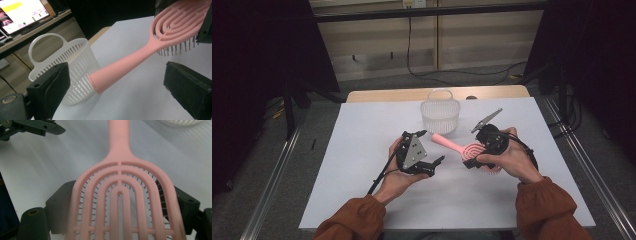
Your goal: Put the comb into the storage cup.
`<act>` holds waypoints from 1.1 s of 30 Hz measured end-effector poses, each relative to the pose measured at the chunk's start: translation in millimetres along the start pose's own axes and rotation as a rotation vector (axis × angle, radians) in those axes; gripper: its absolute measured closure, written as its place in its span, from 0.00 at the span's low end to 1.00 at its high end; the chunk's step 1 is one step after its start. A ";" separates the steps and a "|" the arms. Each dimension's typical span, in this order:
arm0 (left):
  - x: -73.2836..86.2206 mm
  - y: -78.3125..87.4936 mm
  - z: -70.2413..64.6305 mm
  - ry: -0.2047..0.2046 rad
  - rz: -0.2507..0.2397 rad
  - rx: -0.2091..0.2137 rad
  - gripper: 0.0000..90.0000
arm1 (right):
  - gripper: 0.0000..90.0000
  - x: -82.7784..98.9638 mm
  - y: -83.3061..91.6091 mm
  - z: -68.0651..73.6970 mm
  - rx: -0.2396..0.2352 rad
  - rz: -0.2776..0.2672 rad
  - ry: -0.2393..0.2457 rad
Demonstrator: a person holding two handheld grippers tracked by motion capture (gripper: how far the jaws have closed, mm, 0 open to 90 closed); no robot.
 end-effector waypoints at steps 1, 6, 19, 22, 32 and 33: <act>0.3 -0.5 -1.0 -0.021 0.007 -0.003 0.09 | 0.23 -0.2 0.6 0.7 -0.001 -0.003 0.002; 0.4 -3.0 -5.2 -0.088 0.028 -0.020 0.13 | 0.23 -2.1 1.7 5.3 -0.018 -0.009 0.008; 1.9 -4.8 -9.6 -0.199 0.069 -0.073 0.18 | 0.23 -13.2 1.0 22.7 -0.057 -0.020 0.033; 1.4 -4.3 -11.4 -0.226 0.071 -0.075 0.21 | 0.23 -16.2 0.8 24.9 -0.067 -0.021 0.035; 1.9 -3.4 -15.6 -0.306 0.096 -0.074 0.33 | 0.23 -29.1 -10.6 35.1 -0.087 0.006 0.057; 2.2 -3.1 -15.8 -0.309 0.100 -0.075 0.33 | 0.23 -30.8 -11.3 36.3 -0.088 0.006 0.063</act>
Point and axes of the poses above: each handheld gripper's, and its own axes: y roughly backward along the jaws, x roughly out of its underside, z roughly to its left, the point moved 2 cm from there along -y, roughly forward along the jaws, and after that the axes turned 8 degrees about x, right-handed, at the moved point
